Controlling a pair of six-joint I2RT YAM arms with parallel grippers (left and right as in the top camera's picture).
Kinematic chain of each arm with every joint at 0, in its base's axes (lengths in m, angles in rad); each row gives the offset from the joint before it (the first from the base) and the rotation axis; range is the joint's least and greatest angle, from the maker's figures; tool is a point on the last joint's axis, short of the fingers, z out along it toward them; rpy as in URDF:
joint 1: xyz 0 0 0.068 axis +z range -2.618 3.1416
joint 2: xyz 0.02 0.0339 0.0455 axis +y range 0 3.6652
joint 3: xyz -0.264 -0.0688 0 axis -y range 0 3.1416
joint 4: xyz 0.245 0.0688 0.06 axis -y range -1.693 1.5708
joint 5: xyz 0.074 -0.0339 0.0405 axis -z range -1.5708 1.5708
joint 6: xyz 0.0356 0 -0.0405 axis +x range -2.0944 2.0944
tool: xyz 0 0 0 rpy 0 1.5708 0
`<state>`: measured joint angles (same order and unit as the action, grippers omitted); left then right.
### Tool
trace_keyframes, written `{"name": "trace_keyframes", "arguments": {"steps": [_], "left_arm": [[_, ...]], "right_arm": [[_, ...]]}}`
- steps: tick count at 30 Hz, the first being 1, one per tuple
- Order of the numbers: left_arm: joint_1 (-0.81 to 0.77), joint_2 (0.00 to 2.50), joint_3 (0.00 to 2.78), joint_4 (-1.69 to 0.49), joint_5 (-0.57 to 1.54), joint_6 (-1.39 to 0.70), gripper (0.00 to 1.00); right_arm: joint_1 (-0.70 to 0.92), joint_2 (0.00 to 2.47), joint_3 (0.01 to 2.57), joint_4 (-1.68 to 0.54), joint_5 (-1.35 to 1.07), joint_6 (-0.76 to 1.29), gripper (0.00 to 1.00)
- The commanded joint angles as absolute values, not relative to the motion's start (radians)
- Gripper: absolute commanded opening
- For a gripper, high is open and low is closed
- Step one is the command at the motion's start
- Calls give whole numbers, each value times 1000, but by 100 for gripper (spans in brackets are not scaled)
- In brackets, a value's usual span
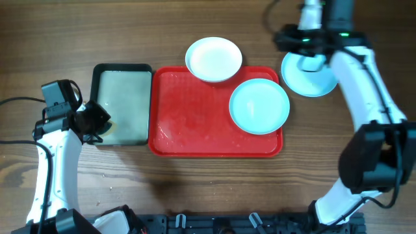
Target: Clean dirty plates on tray and stack at the side
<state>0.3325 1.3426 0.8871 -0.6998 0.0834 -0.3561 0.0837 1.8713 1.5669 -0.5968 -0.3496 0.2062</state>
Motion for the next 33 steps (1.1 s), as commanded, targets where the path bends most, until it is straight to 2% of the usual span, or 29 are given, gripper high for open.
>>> {"name": "trace_keyframes", "arguments": {"steps": [1,5,11,15,19,26,28,33], "left_arm": [[336,1344,881,-696,92,-344,4],[336,1344,881,-696,92,-344,4],[336,1344,881,-696,92,-344,4],[336,1344,881,-696,92,-344,4],[336,1344,881,-696,92,-344,4],[310,1344,881,-696,92,-344,4],[300,1344,881,-695,91,-344,4],[299,1344,881,-695,80,-344,4]], "right_arm": [[203,1897,1578,-546,-171,194,55],[271,2003,1578,-470,-105,193,55],[273,2131,1577,-418,-121,194,55],[273,2166,1577,-410,-136,216,45],[274,2168,1571,-411,-174,231,39],[281,2170,1544,-403,-181,273,37],[286,2170,1544,-406,-181,273,33],[299,2170,1543,-414,-181,292,32]]}}
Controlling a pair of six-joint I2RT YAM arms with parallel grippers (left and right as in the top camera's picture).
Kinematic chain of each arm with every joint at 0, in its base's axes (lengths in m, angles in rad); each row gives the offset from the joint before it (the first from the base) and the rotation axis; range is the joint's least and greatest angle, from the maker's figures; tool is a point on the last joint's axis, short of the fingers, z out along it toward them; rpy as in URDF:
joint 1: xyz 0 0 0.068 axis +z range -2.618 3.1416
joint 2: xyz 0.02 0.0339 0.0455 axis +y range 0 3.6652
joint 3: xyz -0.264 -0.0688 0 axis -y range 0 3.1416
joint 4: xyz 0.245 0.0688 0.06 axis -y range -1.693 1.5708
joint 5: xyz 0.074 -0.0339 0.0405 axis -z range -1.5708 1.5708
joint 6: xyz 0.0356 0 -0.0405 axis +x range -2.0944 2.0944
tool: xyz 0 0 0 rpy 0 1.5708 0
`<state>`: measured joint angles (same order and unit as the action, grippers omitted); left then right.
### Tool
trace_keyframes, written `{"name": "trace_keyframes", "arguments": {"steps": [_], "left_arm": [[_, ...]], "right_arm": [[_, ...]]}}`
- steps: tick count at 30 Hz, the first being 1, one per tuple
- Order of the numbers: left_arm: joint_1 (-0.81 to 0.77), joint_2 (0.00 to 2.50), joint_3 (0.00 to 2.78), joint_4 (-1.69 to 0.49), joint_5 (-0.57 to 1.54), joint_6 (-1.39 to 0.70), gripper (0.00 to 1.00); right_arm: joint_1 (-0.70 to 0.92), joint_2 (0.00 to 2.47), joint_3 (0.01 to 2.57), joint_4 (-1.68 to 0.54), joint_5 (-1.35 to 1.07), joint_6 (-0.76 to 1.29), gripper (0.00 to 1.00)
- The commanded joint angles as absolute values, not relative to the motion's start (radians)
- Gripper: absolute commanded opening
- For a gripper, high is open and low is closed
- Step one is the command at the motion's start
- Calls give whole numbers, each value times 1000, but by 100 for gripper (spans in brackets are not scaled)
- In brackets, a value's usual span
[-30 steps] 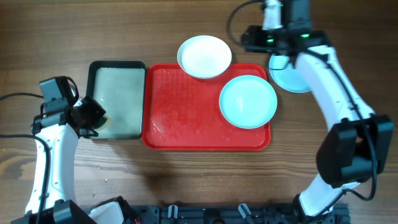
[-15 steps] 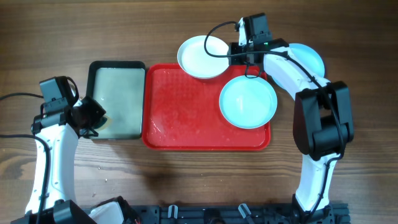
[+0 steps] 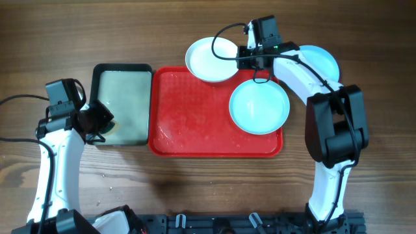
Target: Clean dirty plates on tray and stack at the side
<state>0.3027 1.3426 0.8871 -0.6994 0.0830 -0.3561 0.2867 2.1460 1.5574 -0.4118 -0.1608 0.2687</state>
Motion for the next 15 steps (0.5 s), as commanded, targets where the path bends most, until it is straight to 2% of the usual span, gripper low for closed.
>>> {"name": "trace_keyframes", "arguments": {"steps": [1,9,15], "left_arm": [[299,1344,881,-695,80,-344,4],[299,1344,881,-692,80,-344,4],[299,1344,881,-693,80,-344,4]], "right_arm": [[300,2170,1543,-414,-181,292,32],[302,2170,1542,-426,-127,326,31],[302,2170,1542,-433,-127,344,24]]}}
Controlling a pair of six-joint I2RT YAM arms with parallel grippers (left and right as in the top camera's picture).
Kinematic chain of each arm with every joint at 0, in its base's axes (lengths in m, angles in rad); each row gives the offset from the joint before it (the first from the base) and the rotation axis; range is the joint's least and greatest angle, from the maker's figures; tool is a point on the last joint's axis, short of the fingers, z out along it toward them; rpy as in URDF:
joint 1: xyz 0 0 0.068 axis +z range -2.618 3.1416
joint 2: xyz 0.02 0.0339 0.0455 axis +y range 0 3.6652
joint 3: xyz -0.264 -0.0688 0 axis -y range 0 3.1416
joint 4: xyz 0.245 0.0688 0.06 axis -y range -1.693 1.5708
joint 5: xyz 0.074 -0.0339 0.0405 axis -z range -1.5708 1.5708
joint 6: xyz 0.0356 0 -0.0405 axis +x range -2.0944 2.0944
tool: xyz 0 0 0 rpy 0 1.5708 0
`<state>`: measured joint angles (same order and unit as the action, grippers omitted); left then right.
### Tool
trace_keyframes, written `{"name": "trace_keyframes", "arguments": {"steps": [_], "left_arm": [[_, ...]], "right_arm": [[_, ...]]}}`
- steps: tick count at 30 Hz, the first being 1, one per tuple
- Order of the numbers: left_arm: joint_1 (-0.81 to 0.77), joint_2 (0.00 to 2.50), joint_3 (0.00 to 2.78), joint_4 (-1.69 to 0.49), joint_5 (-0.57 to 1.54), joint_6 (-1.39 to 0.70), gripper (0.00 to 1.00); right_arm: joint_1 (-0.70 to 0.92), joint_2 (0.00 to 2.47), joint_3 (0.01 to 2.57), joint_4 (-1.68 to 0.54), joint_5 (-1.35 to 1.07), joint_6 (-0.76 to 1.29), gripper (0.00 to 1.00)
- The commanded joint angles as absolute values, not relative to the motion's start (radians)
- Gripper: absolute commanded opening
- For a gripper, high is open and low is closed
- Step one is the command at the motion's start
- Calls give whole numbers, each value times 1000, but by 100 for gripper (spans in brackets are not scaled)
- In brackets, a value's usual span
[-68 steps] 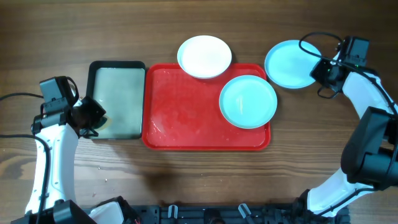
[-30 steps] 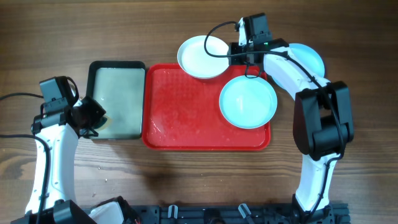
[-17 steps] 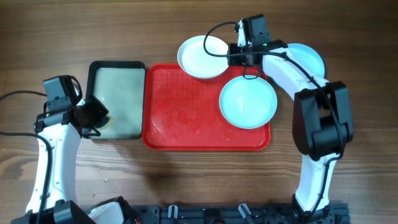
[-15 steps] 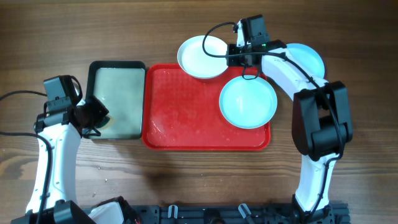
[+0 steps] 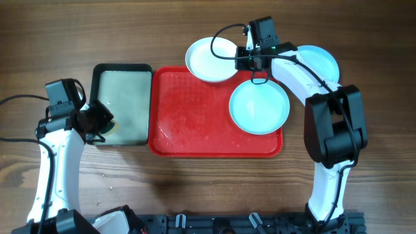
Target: Clean dirty plates on tray and stack at the side
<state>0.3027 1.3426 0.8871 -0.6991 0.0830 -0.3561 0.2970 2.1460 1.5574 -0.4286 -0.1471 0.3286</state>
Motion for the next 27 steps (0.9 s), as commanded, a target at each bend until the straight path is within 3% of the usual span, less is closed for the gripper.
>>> {"name": "trace_keyframes", "arguments": {"steps": [1,13,17,27], "left_arm": [[299,1344,881,-692,80,-344,4],[299,1344,881,-692,80,-344,4],[299,1344,881,-692,80,-344,4],[299,1344,881,-689,81,-344,4]], "right_arm": [[302,2170,1542,-438,-127,344,24],[302,2172,1511,-420,-127,370,23],[302,2171,1511,-397,-128,392,4],[337,2117,1512,-529,-342,411,4]]}}
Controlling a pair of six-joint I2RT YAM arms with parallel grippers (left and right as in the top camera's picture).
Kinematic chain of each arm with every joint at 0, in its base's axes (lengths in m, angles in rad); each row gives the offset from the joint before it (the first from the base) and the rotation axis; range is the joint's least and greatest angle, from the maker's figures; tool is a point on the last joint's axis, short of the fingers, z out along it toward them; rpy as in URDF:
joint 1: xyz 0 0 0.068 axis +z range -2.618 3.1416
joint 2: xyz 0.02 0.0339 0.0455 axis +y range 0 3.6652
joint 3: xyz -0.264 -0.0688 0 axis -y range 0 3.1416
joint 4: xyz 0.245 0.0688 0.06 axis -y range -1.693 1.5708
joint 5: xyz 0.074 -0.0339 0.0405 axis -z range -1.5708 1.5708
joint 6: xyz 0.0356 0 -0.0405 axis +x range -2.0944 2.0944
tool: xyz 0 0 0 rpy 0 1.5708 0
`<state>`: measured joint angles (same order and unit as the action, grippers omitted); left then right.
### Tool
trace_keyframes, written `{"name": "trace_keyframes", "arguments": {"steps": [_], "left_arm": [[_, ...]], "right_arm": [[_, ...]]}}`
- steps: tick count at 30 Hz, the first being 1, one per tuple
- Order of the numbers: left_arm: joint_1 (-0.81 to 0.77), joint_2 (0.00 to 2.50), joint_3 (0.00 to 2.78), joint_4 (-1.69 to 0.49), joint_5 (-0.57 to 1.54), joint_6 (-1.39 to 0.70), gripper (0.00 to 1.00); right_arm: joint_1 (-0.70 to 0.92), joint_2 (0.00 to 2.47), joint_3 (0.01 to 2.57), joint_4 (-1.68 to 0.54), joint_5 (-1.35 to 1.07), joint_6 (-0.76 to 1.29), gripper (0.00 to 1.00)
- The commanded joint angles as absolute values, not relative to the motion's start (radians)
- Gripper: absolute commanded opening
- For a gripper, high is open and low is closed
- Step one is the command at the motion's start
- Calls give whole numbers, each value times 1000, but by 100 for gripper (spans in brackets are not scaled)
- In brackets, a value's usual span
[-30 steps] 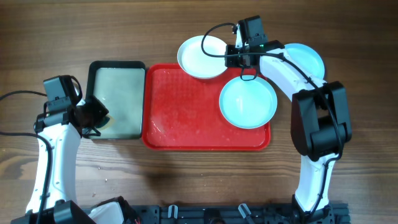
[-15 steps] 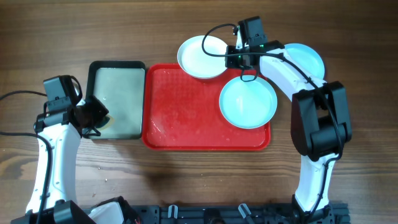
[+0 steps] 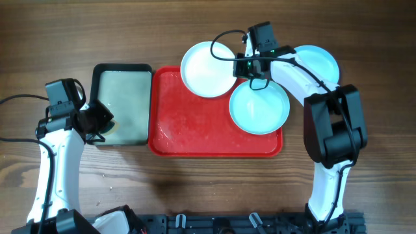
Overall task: Clean dirty plates on tray and stack at the side
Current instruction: 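Grip the white plate rim with the right gripper and tilt it, then move the sponge with the left gripper onto the held white plate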
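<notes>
A white plate [image 3: 207, 69] overlaps the back edge of the red tray [image 3: 195, 133]; it looks bigger than the others, as if raised off the table. My right gripper [image 3: 242, 65] is shut on its right rim. A light blue plate [image 3: 259, 107] lies on the tray's right side. Another light blue plate [image 3: 320, 62] rests on the table to the right of the tray, partly under my right arm. My left gripper [image 3: 101, 125] sits at the front left corner of the black tub [image 3: 122, 104], shut on a pale sponge [image 3: 109, 129].
The black tub holds pale liquid and stands against the tray's left side. Cables run from the left arm to the table's left edge and loop over the white plate. A dark rack lines the front edge.
The white plate has shifted a little to the left and toward the front, and looks larger, in the right gripper's hold. The left arm has not moved.
At first my right gripper was over the blue plate on the table at the right. Then it stood at the white plate's right rim and stayed there. Now the white plate has shifted in its grip. The left gripper kept still by the tub.
</notes>
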<state>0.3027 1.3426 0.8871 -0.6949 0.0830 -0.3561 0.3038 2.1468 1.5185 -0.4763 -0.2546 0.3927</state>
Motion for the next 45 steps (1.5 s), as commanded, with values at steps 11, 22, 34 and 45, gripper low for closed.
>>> {"name": "trace_keyframes", "arguments": {"steps": [11,22,34,45], "left_arm": [[299,1344,881,-688,80,-344,4],[299,1344,881,-688,81,-344,4],[298,1344,881,-689,81,-344,4],[299,1344,881,-689,80,-344,4]], "right_arm": [[462,2111,1513,-702,-330,451,16],[463,2022,1549,-685,-218,194,35],[468,2159,1544,-588,-215,183,32],[468,2158,1544,-615,-179,186,7]]}}
